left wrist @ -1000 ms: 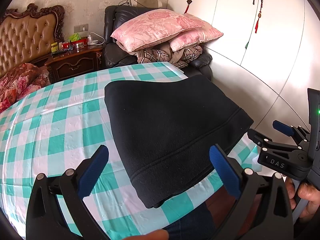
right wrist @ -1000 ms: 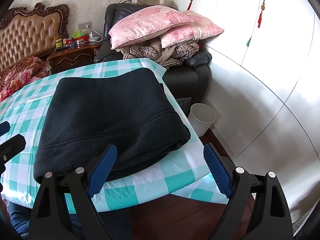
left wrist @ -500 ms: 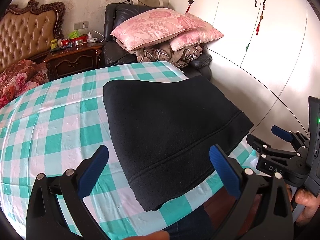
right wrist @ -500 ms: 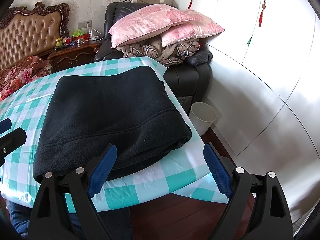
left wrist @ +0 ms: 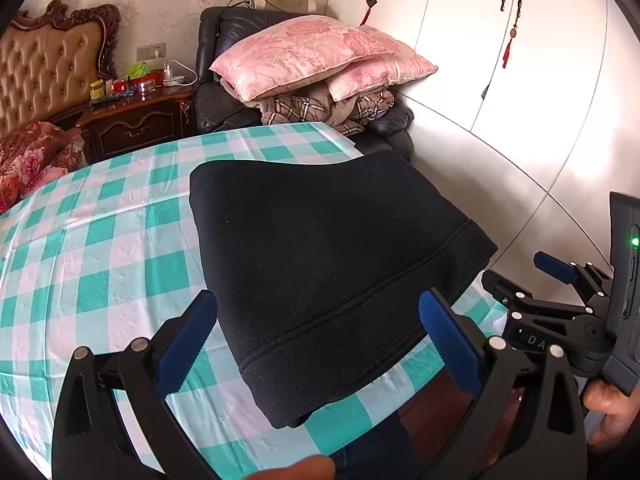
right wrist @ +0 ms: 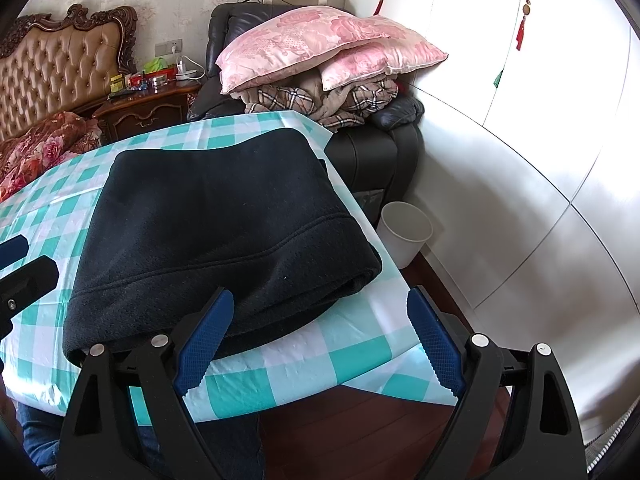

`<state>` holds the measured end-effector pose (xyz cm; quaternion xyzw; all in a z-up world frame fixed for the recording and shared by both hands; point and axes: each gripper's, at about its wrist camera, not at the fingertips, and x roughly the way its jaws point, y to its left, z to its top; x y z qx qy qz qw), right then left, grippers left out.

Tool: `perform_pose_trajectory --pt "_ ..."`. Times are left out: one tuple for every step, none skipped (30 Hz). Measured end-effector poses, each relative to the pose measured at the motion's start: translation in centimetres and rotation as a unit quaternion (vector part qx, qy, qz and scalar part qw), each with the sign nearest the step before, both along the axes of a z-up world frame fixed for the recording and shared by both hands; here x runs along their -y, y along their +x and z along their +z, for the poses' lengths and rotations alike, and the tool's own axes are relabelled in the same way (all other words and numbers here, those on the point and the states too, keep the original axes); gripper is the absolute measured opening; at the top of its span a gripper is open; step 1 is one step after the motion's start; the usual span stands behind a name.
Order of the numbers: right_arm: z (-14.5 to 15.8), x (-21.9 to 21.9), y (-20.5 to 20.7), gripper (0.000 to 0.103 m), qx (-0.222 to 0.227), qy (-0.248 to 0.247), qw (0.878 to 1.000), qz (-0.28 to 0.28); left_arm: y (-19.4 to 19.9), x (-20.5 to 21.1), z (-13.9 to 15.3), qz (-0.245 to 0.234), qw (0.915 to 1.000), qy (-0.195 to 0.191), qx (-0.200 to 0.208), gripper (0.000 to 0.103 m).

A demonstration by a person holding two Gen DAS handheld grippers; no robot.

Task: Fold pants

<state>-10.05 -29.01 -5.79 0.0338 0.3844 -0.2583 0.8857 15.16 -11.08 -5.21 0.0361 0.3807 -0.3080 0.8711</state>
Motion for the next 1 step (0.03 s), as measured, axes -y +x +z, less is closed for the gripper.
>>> perform_pose_trajectory --pt "0.08 0.11 0.06 0.085 0.0 0.0 1.0 0.0 -0.04 -0.07 -0.02 0.0 1.0 0.0 -0.001 0.101"
